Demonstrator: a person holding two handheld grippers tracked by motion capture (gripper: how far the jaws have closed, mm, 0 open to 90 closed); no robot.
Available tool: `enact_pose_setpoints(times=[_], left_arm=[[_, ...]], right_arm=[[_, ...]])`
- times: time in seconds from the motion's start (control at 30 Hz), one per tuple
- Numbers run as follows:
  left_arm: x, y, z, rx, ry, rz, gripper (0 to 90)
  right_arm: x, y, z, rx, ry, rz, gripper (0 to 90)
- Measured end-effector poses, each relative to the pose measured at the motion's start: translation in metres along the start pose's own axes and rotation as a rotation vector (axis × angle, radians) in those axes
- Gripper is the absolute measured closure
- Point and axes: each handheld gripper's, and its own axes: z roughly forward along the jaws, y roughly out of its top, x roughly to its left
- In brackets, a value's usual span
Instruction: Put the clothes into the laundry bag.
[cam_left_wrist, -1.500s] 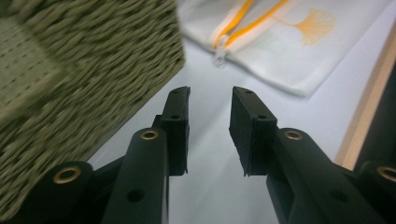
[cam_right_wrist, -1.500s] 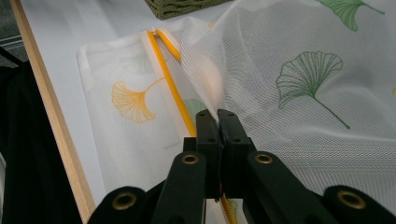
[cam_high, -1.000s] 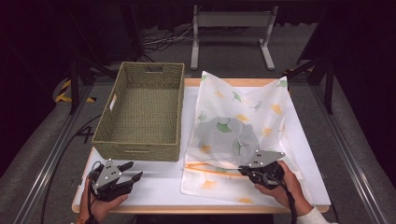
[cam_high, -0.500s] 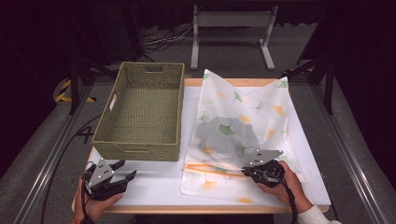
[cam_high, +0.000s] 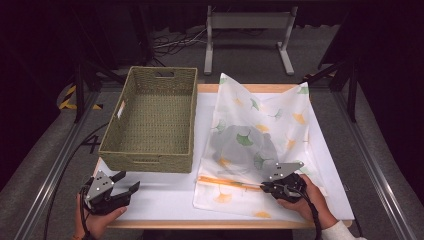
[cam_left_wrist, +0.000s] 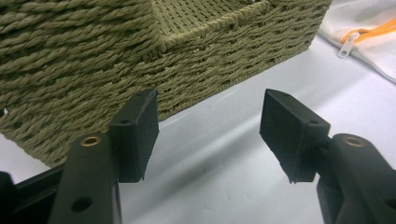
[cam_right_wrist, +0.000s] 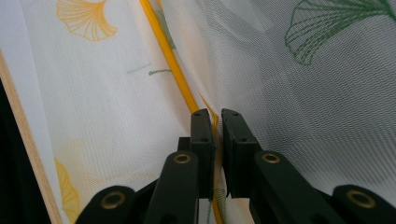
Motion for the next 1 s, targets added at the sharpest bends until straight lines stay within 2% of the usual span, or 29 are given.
enact_pose_setpoints(times=[0.1, 0.17, 0.37, 0.47, 0.67, 0.83, 0.9, 1.0], left_arm=[[0.002, -0.002, -0.001, -0.003, 0.009, -0.017, 36.2], [0.003, -0.002, -0.001, -0.002, 0.017, -0.024, 35.4], [0.008, -0.004, -0.003, -0.015, 0.036, -0.057, 34.3], [0.007, -0.003, -0.006, -0.035, 0.049, -0.061, 34.3], [0.007, -0.002, -0.002, -0.024, 0.047, -0.055, 33.4], [0.007, -0.002, -0.002, -0.02, 0.047, -0.057, 32.7], [0.006, -0.002, -0.002, -0.02, 0.048, -0.056, 32.5], [0.007, -0.002, -0.003, -0.02, 0.046, -0.052, 32.3]], right_arm=[[-0.002, -0.002, 0.0, 0.006, 0.002, 0.008, 84.5], [-0.005, -0.005, -0.001, 0.004, 0.014, 0.021, 85.0], [-0.012, -0.015, -0.008, 0.002, 0.009, 0.065, 82.8], [-0.01, -0.018, -0.011, 0.008, 0.004, 0.065, 80.6], [-0.007, -0.024, -0.017, 0.001, -0.003, 0.058, 77.7], [-0.002, -0.029, -0.022, -0.026, -0.045, 0.041, 76.8], [0.0, -0.031, -0.025, -0.037, -0.048, 0.038, 76.0], [0.003, -0.033, -0.031, -0.063, -0.063, 0.031, 71.7]])
